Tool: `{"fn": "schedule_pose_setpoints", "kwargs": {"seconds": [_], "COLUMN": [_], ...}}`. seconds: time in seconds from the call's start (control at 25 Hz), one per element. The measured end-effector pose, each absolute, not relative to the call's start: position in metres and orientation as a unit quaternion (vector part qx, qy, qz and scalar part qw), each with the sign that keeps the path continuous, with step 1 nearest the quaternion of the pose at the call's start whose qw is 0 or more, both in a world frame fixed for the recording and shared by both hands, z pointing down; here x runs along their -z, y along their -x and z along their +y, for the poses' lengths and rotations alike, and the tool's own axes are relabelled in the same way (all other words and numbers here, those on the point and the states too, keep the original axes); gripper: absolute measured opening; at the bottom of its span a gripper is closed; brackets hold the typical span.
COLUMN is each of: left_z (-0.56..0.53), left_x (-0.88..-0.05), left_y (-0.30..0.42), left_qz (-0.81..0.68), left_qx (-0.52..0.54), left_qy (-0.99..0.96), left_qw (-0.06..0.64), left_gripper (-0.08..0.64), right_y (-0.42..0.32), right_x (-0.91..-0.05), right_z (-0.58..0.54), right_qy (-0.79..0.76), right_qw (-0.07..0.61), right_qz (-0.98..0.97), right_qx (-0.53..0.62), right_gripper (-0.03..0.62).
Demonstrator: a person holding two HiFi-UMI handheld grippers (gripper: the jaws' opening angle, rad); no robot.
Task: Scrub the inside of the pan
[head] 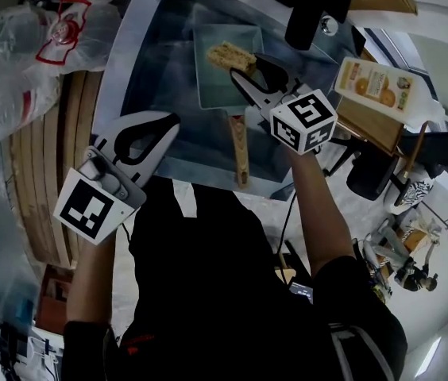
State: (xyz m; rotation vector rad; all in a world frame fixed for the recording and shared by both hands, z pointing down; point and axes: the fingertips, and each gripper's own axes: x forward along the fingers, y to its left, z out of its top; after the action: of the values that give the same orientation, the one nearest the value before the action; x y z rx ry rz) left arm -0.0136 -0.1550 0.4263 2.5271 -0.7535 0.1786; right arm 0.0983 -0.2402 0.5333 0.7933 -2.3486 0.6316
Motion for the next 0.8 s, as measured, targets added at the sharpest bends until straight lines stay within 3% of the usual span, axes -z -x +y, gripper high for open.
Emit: {"fn": "schedule_pose_setpoints", "kwargs": {"seconds": [0.8], "left_z": [-0.147], "left_x": [-0.436], "left_y": [0.029], "left_qz": [-0.274], "left_qx": [-0.060], "left_qy": [-0.925], "left_qw": [0.258], "left_gripper": [0.025], "right_y": [-0.084], "right_x": [-0.598], "right_z": [-0.259], "right_qy": [-0.300], "right_qw": [0.370], "right_qz": [-0.853], "right_qx": [-0.214], "right_gripper": [0.187]}}
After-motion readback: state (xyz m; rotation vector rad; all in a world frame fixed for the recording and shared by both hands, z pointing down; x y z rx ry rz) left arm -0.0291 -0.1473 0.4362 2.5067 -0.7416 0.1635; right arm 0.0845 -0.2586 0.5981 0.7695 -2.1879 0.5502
